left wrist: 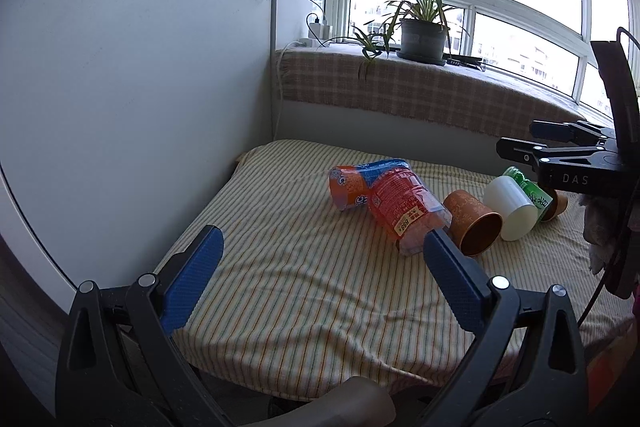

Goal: Flip cup upright
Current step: 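Move the right tool to the lying blue-and-orange Arctic Ocean cup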

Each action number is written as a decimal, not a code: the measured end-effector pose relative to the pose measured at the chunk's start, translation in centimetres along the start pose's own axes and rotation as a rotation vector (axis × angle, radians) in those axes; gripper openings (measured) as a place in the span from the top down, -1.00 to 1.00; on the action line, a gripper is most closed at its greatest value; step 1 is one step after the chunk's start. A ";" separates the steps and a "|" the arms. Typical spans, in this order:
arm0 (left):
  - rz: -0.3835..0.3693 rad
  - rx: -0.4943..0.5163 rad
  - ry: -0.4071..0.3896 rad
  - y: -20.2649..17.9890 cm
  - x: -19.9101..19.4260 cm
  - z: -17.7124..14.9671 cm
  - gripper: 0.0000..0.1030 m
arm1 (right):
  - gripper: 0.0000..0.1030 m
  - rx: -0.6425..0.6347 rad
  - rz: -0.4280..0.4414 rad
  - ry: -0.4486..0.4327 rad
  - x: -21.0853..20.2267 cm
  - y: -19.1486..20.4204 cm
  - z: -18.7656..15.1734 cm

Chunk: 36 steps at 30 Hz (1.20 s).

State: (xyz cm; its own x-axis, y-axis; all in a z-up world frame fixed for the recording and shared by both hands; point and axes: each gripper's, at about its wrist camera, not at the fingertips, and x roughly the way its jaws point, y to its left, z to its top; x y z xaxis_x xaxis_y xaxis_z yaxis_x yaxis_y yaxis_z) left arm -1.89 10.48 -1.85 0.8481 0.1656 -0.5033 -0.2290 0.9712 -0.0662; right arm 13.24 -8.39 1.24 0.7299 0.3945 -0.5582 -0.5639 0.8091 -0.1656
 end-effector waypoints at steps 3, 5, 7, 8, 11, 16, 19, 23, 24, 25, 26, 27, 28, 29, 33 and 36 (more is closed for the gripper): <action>-0.001 -0.006 0.012 0.7 0.0 -0.4 -0.97 | -0.53 -0.093 0.099 0.046 2.4 1.1 1.5; 0.003 -0.007 0.020 0.9 0.0 -0.7 -0.97 | -0.52 -0.141 0.144 0.087 3.8 1.6 2.2; 0.006 -0.015 0.028 1.3 0.0 -1.0 -0.97 | -0.52 -0.192 0.167 0.134 5.8 2.4 2.8; 0.006 -0.019 0.032 1.5 0.1 -1.1 -0.97 | -0.52 -0.218 0.181 0.155 6.6 2.8 3.1; 0.012 -0.028 0.048 2.0 0.3 -1.4 -0.97 | -0.52 -0.293 0.235 0.227 9.2 4.2 4.0; 0.026 -0.059 0.066 3.4 0.6 -1.8 -0.97 | -0.52 -0.399 0.254 0.348 13.9 5.7 5.1; 0.031 -0.076 0.069 4.2 0.7 -1.9 -0.97 | -0.52 -0.467 0.246 0.410 16.3 6.8 5.4; 0.028 -0.092 0.069 4.9 0.7 -1.8 -0.97 | -0.52 -0.555 0.254 0.473 18.4 8.1 5.3; 0.028 -0.094 0.069 5.1 0.7 -1.8 -0.97 | -0.52 -0.578 0.253 0.487 18.9 8.4 5.2; 0.028 -0.097 0.069 5.2 0.7 -1.8 -0.97 | -0.52 -0.599 0.250 0.500 19.3 8.7 5.1; 0.027 -0.101 0.070 5.4 0.8 -1.8 -0.97 | -0.52 -0.617 0.250 0.515 19.7 9.0 5.0; 0.028 -0.105 0.070 5.6 0.8 -1.7 -0.97 | -0.52 -0.633 0.249 0.530 20.2 9.3 4.8; 0.029 -0.108 0.072 5.9 0.9 -1.7 -0.97 | -0.52 -0.652 0.250 0.526 20.7 9.5 4.7; 0.030 -0.112 0.072 6.0 1.1 -1.7 -0.97 | -0.52 -0.672 0.240 0.537 21.1 9.7 4.5; 0.037 -0.123 0.076 6.3 1.3 -1.8 -0.97 | -0.52 -0.703 0.230 0.557 22.4 10.3 4.3; 0.043 -0.129 0.081 6.6 1.5 -1.9 -0.97 | -0.52 -0.707 0.214 0.564 23.6 10.3 4.1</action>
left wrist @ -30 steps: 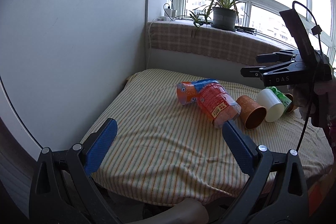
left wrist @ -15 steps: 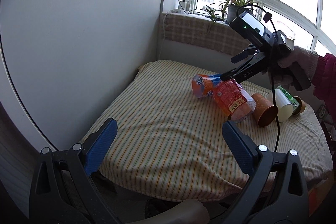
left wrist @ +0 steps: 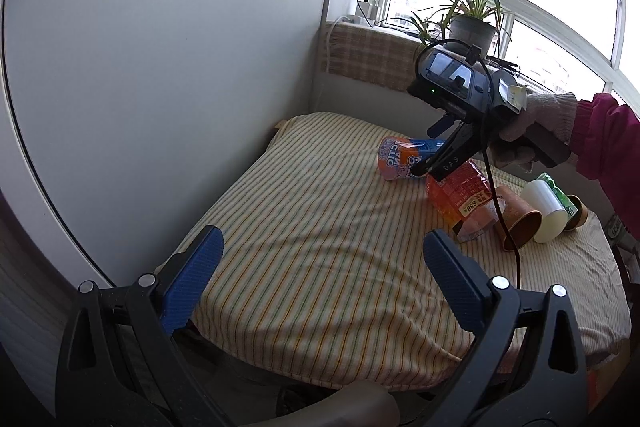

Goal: Flip cup upright
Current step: 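Move the right tool to the lying blue-and-orange Arctic Ocean cup, then close the right gripper on the blue-and-orange cup and lift it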

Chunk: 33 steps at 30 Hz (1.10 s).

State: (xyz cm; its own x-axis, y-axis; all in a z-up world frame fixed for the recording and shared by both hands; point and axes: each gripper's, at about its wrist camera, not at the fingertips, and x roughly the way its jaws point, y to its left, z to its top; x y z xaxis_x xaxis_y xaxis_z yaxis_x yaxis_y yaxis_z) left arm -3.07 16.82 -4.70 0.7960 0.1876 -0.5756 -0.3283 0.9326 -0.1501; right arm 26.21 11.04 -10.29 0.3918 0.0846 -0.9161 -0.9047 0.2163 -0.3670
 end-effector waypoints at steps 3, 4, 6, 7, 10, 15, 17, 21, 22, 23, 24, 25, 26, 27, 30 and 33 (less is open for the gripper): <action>0.005 -0.003 0.005 0.3 0.2 0.0 -0.97 | -0.52 0.007 -0.009 -0.002 0.6 -0.3 0.4; 0.009 -0.005 0.007 0.3 0.3 -0.1 -0.97 | -0.52 0.010 -0.009 -0.004 0.9 -0.3 0.7; 0.014 -0.010 0.011 0.5 0.5 -0.1 -0.97 | -0.52 0.006 -0.018 -0.004 1.2 -0.2 1.1; 0.015 -0.015 0.015 0.6 0.6 -0.1 -0.97 | -0.52 0.001 -0.023 -0.003 1.7 -0.2 1.2; 0.021 -0.024 0.019 0.8 0.8 -0.1 -0.97 | -0.49 -0.004 -0.040 0.000 2.6 -0.2 1.8; 0.031 -0.028 0.023 1.1 0.8 -0.3 -0.97 | -0.22 0.018 -0.056 -0.042 2.3 -0.6 2.0; 0.032 -0.028 0.025 1.1 0.9 -0.3 -0.97 | -0.17 0.042 -0.062 -0.065 1.9 -1.0 2.0; 0.030 -0.026 0.021 0.9 0.8 -0.3 -0.97 | -0.10 0.127 -0.073 -0.130 0.4 -2.2 1.6; 0.029 -0.023 0.019 0.8 0.7 -0.3 -0.97 | -0.10 0.148 -0.074 -0.149 -0.1 -2.5 1.5; 0.027 -0.020 0.018 0.7 0.7 -0.3 -0.97 | -0.08 0.171 -0.074 -0.169 -0.7 -2.8 1.3; 0.027 -0.016 0.016 0.5 0.6 -0.3 -0.97 | -0.06 0.194 -0.071 -0.188 -1.2 -3.1 1.0; 0.026 -0.011 0.015 0.3 0.5 -0.3 -0.97 | -0.06 0.222 -0.064 -0.212 -2.0 -3.4 0.7; 0.025 -0.008 0.014 0.1 0.4 -0.3 -0.97 | -0.05 0.245 -0.058 -0.236 -2.7 -3.6 0.4; 0.024 -0.004 0.012 -0.1 0.3 -0.3 -0.97 | -0.05 0.268 -0.053 -0.261 -3.5 -3.8 0.1; 0.020 0.005 0.005 -0.6 -0.2 -0.4 -0.97 | -0.03 0.327 -0.036 -0.331 -5.6 -4.2 -1.1; 0.009 0.013 -0.001 -1.1 -0.6 -0.4 -0.97 | -0.03 0.380 -0.016 -0.398 -7.9 -4.1 -2.6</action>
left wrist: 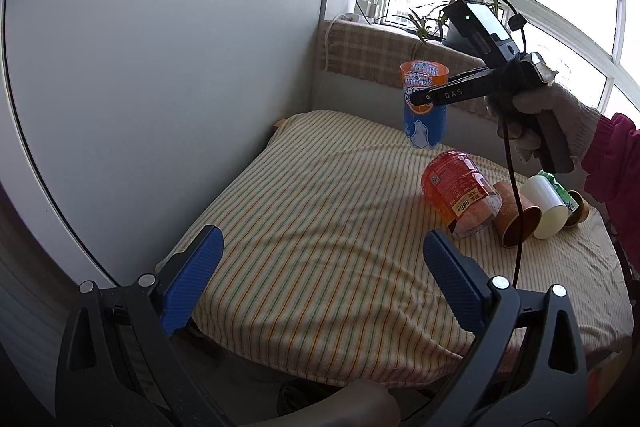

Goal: Flip cup upright
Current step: 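Close the right gripper on the blue-and-orange cup and lift it, then rotate the held cup upright and lower it onto the bed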

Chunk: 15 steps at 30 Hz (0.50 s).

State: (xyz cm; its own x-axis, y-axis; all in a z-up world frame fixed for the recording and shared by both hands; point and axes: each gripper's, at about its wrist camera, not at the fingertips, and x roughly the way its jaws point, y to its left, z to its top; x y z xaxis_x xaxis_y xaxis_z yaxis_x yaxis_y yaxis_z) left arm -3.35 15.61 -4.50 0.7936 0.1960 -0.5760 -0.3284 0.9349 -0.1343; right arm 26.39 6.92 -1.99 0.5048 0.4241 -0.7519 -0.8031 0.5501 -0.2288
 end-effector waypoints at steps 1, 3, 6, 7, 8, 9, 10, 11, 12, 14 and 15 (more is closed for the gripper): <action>-0.003 0.005 -0.003 -0.2 -0.2 0.0 -0.97 | -0.03 0.021 0.007 -0.022 -0.9 -0.2 -0.2; -0.011 0.016 -0.010 -0.7 -0.5 0.0 -0.97 | -0.03 0.065 0.028 -0.064 -3.0 -0.4 -0.9; -0.030 0.033 -0.021 -1.6 -0.9 0.1 -0.97 | -0.03 0.161 0.070 -0.124 -6.7 -1.1 -2.6; -0.037 0.038 -0.026 -2.0 -1.1 0.1 -0.97 | -0.03 0.198 0.085 -0.144 -8.0 -1.3 -3.3; -0.045 0.044 -0.030 -2.2 -1.2 0.2 -0.97 | -0.03 0.230 0.099 -0.160 -9.2 -1.2 -4.1; -0.054 0.049 -0.032 -2.7 -1.3 0.2 -0.97 | -0.03 0.262 0.113 -0.177 -10.5 -1.3 -5.0; -0.064 0.052 -0.033 -3.0 -1.4 0.2 -0.97 | -0.03 0.291 0.121 -0.193 -11.7 -1.4 -5.8; -0.075 0.055 -0.035 -3.3 -1.5 0.2 -0.97 | -0.03 0.324 0.130 -0.208 -13.1 -1.4 -6.8; -0.085 0.057 -0.037 -3.6 -1.7 0.3 -0.97 | -0.03 0.357 0.141 -0.220 -14.2 -1.5 -7.8; -0.106 0.066 -0.043 -4.4 -1.9 0.3 -0.97 | -0.03 0.407 0.156 -0.237 -16.3 -1.5 -9.8; -0.116 0.070 -0.045 -4.9 -2.0 0.3 -0.97 | -0.03 0.429 0.156 -0.242 -17.1 -1.5 -10.9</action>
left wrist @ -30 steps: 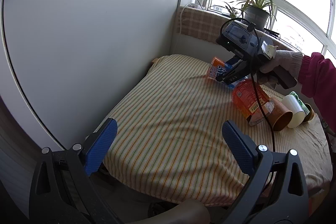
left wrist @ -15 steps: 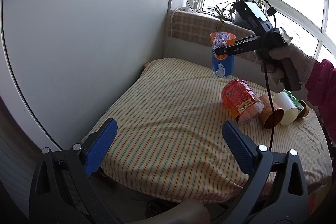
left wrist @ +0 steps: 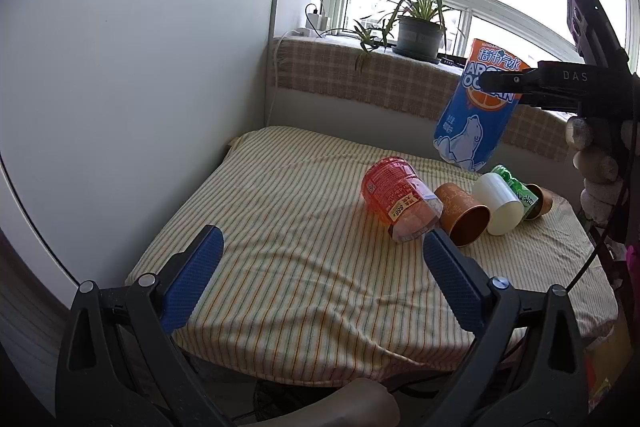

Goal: Flip cup upright
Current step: 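Rotate the held cup upright and lower it onto the bed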

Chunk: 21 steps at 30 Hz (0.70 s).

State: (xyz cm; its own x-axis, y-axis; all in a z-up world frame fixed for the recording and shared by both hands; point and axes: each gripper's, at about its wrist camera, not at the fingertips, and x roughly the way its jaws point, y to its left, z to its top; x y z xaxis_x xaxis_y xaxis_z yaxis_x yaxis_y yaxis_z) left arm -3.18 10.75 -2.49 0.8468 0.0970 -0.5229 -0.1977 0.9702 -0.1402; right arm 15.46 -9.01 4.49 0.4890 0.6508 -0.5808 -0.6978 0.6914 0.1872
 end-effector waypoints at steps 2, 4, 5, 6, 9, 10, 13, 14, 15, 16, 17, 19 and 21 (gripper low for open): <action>-0.018 0.008 -0.002 -0.8 0.0 0.0 -0.97 | -0.03 0.037 -0.002 -0.005 -2.0 -0.4 -1.6; -0.039 0.016 0.002 -1.6 0.1 0.0 -0.97 | -0.03 0.081 -0.005 -0.003 -3.5 -1.0 -3.1; -0.049 0.019 0.006 -2.0 0.2 0.0 -0.97 | -0.03 0.107 -0.003 0.002 -4.1 -1.4 -3.8; -0.061 0.020 0.010 -2.3 0.2 0.0 -0.97 | -0.03 0.137 0.002 0.009 -4.6 -1.9 -4.6; -0.092 0.030 0.024 -3.4 0.5 -0.2 -0.97 | -0.03 0.231 0.023 0.037 -5.9 -3.3 -7.0; -0.098 0.034 0.028 -3.8 0.6 -0.3 -0.97 | -0.03 0.269 0.028 0.051 -6.3 -4.0 -7.9; -0.119 0.044 0.040 -4.8 0.9 -0.4 -0.97 | -0.03 0.350 0.061 0.101 -6.6 -5.6 -10.5; -0.124 0.047 0.044 -5.1 1.0 -0.5 -0.97 | -0.03 0.376 0.069 0.121 -6.6 -6.0 -11.2; -0.130 0.050 0.049 -5.4 1.1 -0.5 -0.97 | -0.03 0.404 0.077 0.145 -6.5 -6.5 -12.0; -0.134 0.054 0.054 -5.7 1.1 -0.6 -0.97 | -0.03 0.433 0.089 0.173 -6.5 -7.0 -13.0; -0.136 0.059 0.059 -6.0 1.3 -0.7 -0.97 | -0.03 0.459 0.105 0.200 -6.5 -7.5 -14.0; -0.144 0.065 0.068 -6.5 1.4 -0.9 -0.97 | -0.03 0.508 0.116 0.246 -5.9 -8.5 -15.4; -0.152 0.068 0.079 -6.9 1.6 -1.0 -0.97 | -0.03 0.539 0.100 0.282 -5.1 -9.6 -16.5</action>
State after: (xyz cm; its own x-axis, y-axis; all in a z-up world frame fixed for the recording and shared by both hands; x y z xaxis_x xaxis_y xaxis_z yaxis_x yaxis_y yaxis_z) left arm -0.92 4.05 -3.20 0.8226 -0.0666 -0.5647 -0.0347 0.9854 -0.1667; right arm 10.98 -24.15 -7.40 0.2263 0.6633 -0.7133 -0.3342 0.7407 0.5828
